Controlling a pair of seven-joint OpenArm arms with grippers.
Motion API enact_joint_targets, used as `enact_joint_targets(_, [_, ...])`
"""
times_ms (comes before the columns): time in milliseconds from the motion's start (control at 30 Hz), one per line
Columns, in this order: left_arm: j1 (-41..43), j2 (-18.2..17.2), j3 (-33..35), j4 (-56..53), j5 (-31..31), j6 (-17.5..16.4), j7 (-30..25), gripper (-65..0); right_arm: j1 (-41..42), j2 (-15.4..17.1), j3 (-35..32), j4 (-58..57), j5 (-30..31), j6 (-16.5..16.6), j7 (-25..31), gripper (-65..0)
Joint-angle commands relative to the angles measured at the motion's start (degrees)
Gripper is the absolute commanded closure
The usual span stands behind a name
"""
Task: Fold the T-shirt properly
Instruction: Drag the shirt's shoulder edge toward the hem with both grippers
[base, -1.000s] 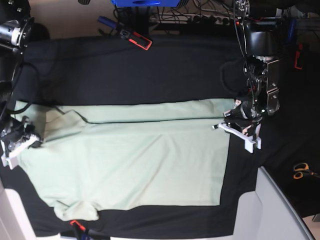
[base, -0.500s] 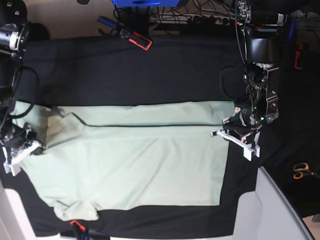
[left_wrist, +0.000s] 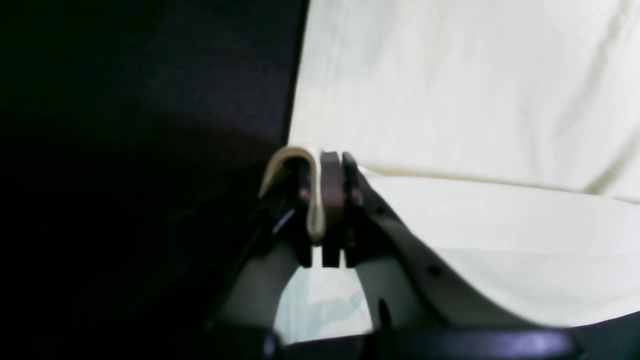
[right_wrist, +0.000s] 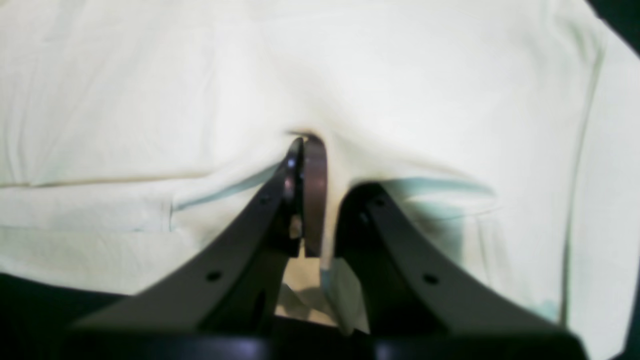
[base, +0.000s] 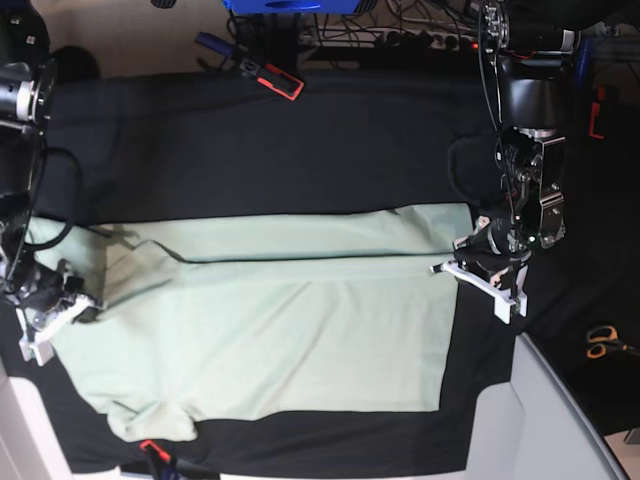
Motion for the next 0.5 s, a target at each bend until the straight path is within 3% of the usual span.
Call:
enact_joint_targets(0, [-1.3,-0.6,-0.2,0.1,1.2,0.1,-1.1,0.0,1.7,1.1,0.2,-0.1,0.7,0.2,1.5,0.0])
enact_joint_targets(133, [-2.8,0.1,-0.2,-3.5,5.0,0.0,-1.3,0.0,1.8,1.1,0.1,-2.2,0.7,0.2,3.0,0.0])
enact_joint_targets(467, [-4.4,0.2,-0.1,-4.2,5.6,-0.1,-2.0,0.0,1.8,1.8,-2.7,-2.2,0.8,0.2,4.1,0.0])
